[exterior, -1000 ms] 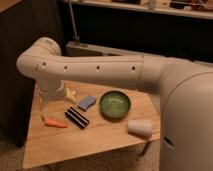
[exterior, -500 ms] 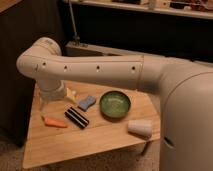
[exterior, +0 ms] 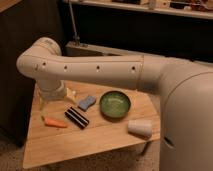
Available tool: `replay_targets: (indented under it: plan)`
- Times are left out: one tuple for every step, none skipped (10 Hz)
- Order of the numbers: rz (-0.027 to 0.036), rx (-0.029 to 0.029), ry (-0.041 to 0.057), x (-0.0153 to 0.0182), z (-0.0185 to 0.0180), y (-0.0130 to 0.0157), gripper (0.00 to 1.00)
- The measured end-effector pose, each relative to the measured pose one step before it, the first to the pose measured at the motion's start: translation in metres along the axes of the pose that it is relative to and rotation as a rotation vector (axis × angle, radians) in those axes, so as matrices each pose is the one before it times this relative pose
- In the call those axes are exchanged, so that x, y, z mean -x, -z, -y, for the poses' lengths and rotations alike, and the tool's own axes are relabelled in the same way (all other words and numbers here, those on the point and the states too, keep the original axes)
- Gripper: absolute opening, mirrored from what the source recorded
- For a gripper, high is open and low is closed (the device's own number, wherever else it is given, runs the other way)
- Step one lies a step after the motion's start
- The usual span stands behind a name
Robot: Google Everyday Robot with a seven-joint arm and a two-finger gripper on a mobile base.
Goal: Drag the pepper across the table
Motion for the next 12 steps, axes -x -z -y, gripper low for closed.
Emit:
replay_targets:
  plan:
    - [0.0,-0.00002,-0.00002,0.0,0.0,0.00002,0.8]
    - [0.0,0.00005,0.00003,0.00001,-0.00001,-0.00001,0.8]
    - [-0.00002,-0.00003,0.00002,-0.00001,0.00002,-0.00001,0.8]
    - [0.0,0.00002,-0.00006,0.0,-0.00003,0.00001,0.8]
    - [0.00001,-0.00003,0.00004,0.0,0.00001,-0.00001,0.8]
    - [0.00005,-0.00002,0.0,0.00001,0.0,-0.00002,0.8]
    - [0.00023,-0.00106,0.00153,-0.00054,-0.00009,-0.00005,0.8]
    - [-0.00165,-0.00648,0.01371,-0.00033,-0.00201,-0.00118,0.8]
    - [-0.01849,-0.01654,0.04224,-0.00336,-0.00311,-0.00039,0.8]
    - [-0.02556,-0.02158,0.06502,-0.00351,-0.00366,0.00174,0.8]
    - [-0.02754,-0.02719,0.12209,-0.00507,-0.00568,-0.00013,0.8]
    - [-0.01216,-0.02238,0.0671,-0.00218,-0.00313,-0.0048,0.8]
